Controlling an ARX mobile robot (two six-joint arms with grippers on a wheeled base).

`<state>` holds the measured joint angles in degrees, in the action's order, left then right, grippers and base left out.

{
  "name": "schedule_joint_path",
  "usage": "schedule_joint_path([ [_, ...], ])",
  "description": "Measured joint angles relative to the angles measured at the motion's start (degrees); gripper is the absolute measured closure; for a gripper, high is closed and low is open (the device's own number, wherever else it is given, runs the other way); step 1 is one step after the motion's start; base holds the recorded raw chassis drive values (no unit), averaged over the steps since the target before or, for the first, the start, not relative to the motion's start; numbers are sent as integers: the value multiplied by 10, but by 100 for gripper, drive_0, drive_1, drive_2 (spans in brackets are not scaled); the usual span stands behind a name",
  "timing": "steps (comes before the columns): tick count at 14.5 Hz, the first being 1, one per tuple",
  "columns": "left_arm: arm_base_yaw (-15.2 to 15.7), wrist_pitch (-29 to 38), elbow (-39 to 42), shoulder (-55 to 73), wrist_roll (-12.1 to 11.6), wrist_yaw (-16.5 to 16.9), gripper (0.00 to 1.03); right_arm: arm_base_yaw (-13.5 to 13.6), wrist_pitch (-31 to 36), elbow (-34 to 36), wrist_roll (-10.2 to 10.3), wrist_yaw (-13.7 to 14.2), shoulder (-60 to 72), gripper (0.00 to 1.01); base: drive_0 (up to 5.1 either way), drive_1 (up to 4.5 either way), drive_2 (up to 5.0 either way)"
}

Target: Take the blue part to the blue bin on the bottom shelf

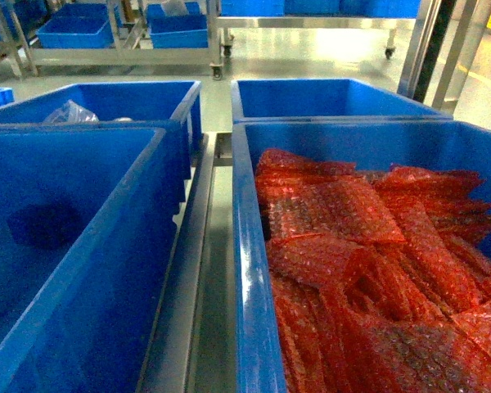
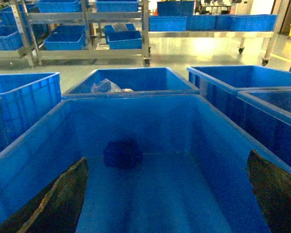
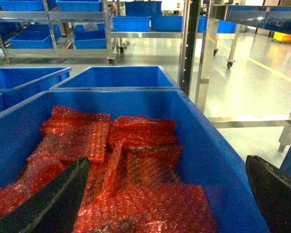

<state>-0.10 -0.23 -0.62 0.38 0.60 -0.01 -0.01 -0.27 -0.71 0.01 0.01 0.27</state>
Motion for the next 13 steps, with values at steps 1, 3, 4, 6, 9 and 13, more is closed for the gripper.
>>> schedule_joint_path([
  [1, 0, 0, 0, 0, 0, 0, 5, 0, 0, 0, 0, 0, 0, 3, 0, 0, 0],
  [3, 0, 0, 0, 0, 0, 0, 5, 0, 0, 0, 0, 0, 0, 3, 0, 0, 0],
  [4, 0, 0, 0, 0, 0, 0, 5, 0, 0, 0, 0, 0, 0, 3, 0, 0, 0],
  [6, 0, 0, 0, 0, 0, 0, 5, 0, 0, 0, 0, 0, 0, 3, 0, 0, 0],
  [9, 0, 0, 0, 0, 0, 0, 5, 0, 0, 0, 0, 0, 0, 3, 0, 0, 0],
  [13, 0, 0, 0, 0, 0, 0, 5, 0, 0, 0, 0, 0, 0, 3, 0, 0, 0],
])
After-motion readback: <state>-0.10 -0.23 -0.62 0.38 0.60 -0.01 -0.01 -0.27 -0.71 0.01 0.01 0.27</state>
